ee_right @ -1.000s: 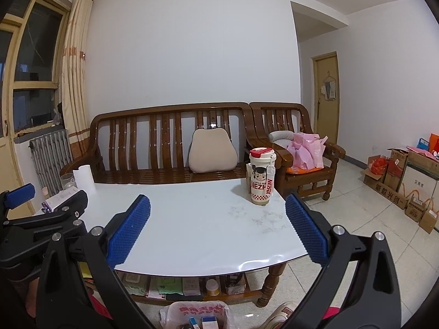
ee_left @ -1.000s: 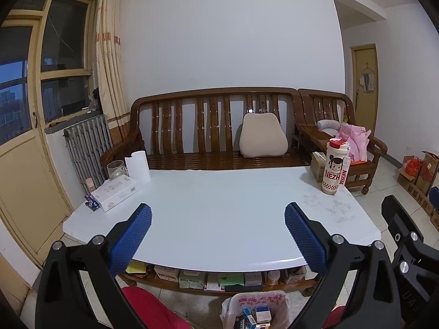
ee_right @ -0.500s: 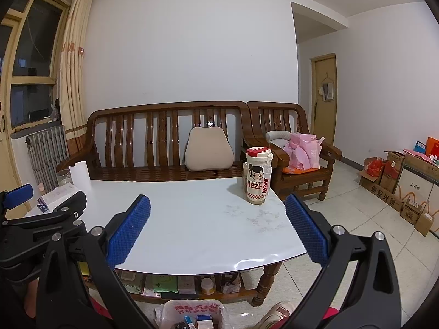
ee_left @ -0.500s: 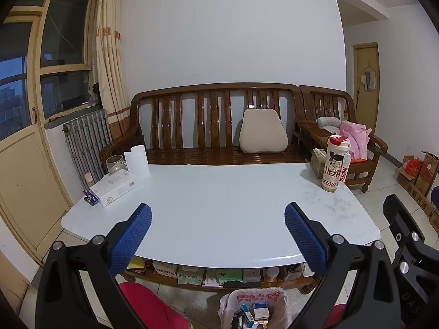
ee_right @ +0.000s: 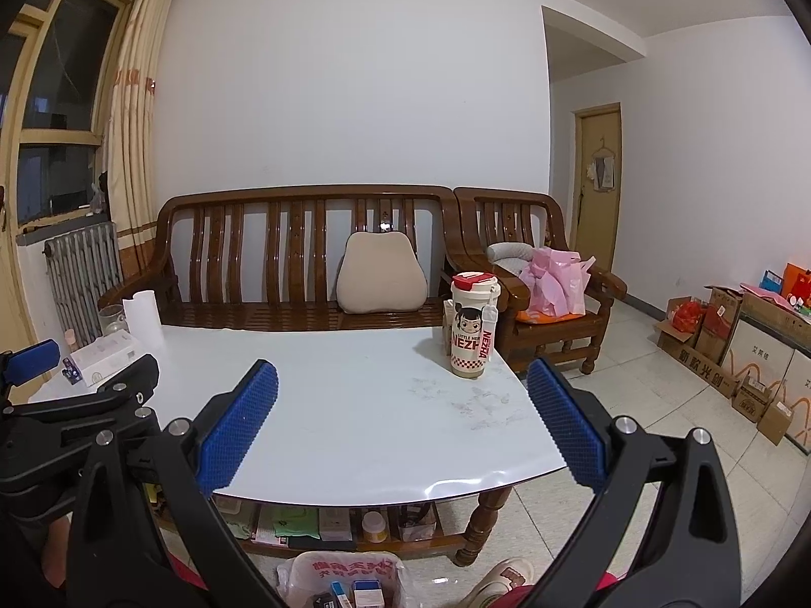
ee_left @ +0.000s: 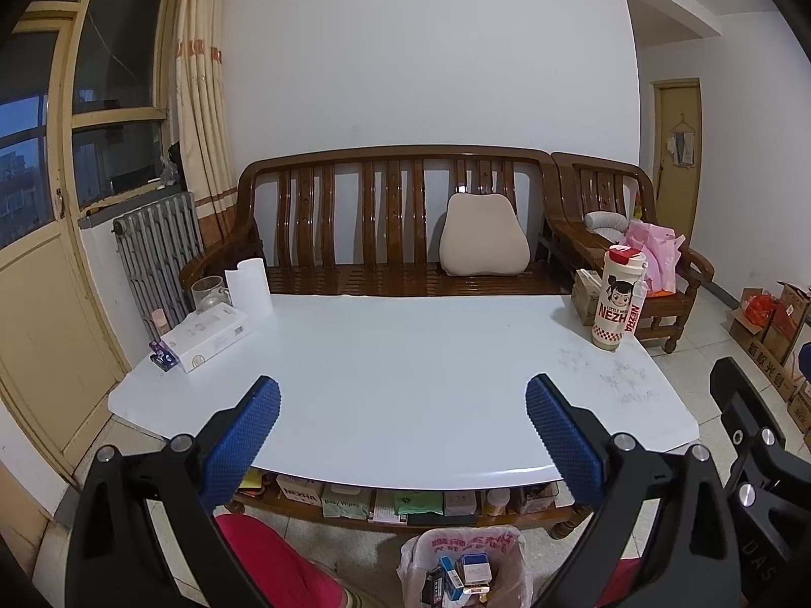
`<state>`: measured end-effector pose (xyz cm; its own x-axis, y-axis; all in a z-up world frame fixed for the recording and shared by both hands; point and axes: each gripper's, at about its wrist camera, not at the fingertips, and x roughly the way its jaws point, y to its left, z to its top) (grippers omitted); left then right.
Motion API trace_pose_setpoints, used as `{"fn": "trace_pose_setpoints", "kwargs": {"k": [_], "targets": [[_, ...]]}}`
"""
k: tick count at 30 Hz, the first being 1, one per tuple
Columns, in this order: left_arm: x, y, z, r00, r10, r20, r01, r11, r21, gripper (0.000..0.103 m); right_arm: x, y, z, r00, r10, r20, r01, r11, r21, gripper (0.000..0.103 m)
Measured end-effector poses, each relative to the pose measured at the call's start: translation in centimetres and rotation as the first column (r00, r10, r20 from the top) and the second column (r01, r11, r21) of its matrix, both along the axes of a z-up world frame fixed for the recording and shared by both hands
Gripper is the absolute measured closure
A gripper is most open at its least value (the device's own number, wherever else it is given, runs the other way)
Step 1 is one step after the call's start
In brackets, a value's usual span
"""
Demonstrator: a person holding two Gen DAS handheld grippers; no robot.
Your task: Collect trash
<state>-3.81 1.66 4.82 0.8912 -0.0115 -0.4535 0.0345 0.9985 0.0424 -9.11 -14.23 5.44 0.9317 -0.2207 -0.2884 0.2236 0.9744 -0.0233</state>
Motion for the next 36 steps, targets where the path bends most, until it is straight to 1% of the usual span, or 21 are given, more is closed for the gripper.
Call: {"fn": "trace_pose_setpoints", "kwargs": {"k": [36], "targets": [[-1.0,-0.3,-0.4,1.000,0.006,-0.019,-0.007,1.000,-0.017,0.008,-0.3,-1.0,0.0,1.000,0.008,0.000,-0.008,1.000,-0.016,0.007]]}}
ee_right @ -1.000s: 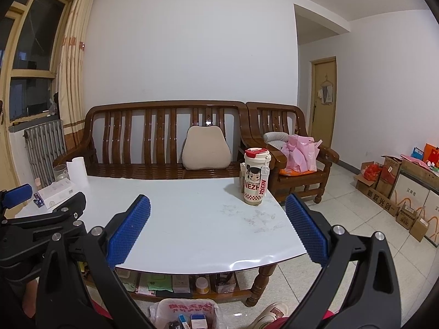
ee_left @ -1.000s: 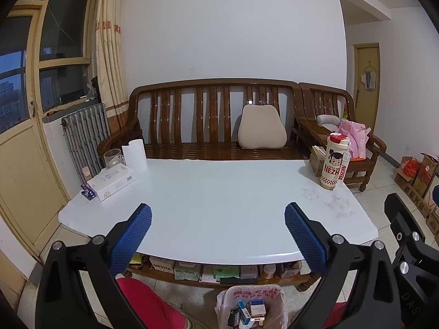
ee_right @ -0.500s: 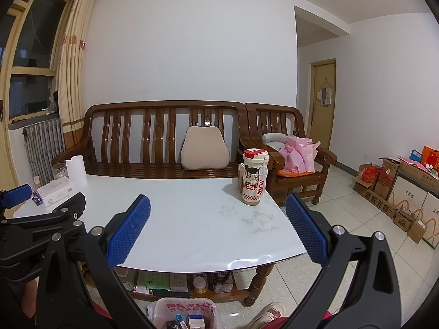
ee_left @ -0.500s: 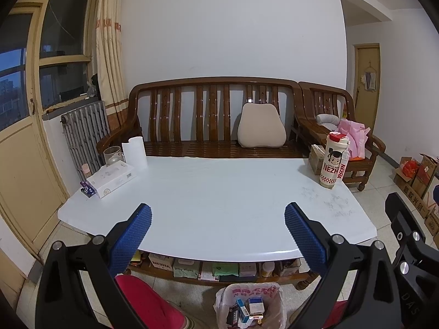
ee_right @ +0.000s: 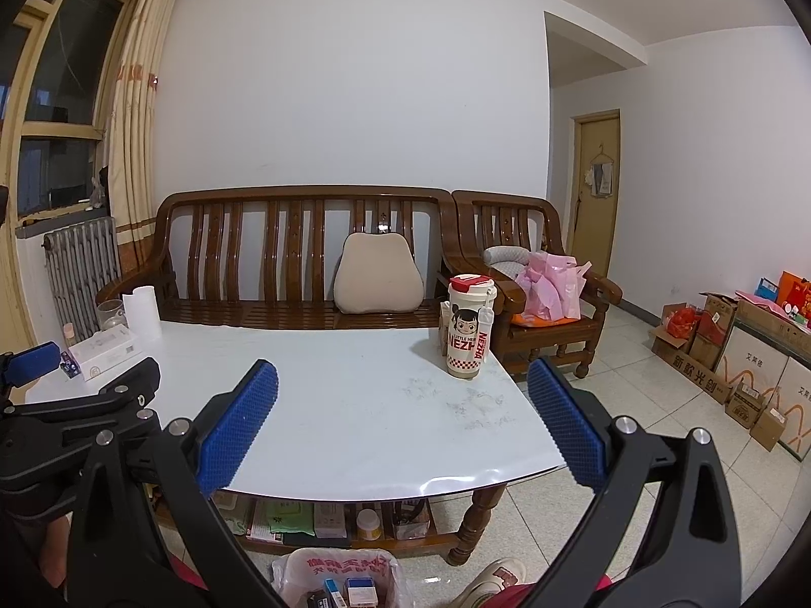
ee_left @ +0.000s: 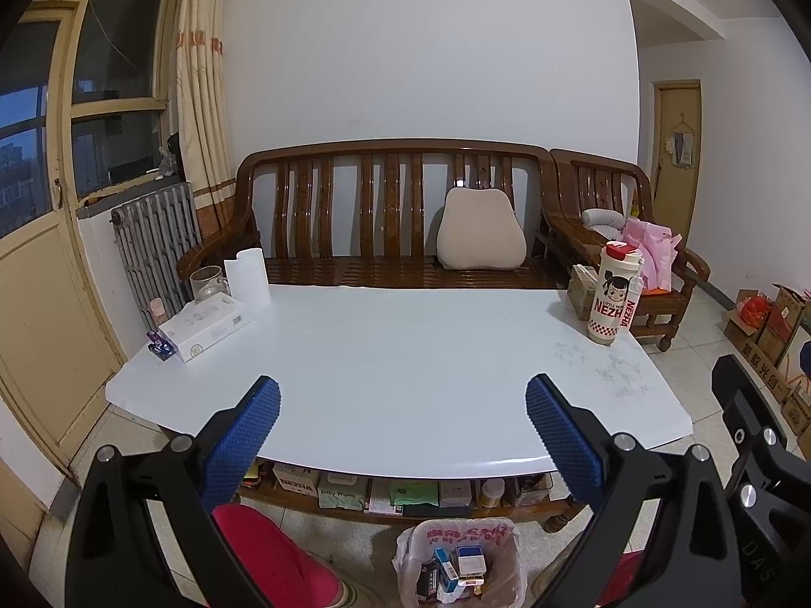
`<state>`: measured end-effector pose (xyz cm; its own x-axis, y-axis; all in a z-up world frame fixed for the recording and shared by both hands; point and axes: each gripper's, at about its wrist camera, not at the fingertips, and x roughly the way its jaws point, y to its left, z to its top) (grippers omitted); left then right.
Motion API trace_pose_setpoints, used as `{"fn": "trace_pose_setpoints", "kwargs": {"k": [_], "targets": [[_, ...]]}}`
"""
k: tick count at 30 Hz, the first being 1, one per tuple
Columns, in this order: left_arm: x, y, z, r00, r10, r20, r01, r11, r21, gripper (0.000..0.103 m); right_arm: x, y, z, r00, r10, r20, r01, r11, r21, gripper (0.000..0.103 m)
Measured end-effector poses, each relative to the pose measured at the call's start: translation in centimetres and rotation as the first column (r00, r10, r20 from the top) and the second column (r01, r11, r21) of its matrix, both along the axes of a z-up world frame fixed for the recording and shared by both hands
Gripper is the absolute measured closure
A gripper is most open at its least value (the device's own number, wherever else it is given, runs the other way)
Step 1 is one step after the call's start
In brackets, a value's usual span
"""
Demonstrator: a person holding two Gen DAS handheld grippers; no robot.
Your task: Collect trash
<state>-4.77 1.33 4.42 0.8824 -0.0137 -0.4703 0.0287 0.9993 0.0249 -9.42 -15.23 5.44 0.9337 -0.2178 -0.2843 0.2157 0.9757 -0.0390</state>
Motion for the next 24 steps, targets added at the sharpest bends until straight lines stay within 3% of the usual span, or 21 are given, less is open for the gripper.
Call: {"fn": "trace_pose_setpoints", "kwargs": {"k": [24], "targets": [[1.0,0.4,0.1,0.999,-0.002,-0.032,0.002,1.000,-0.003,0.008,-0.6,-1.1,-0.5,1.000,0.014,-0.010,-0.014,1.000,-0.012,0.007]]}}
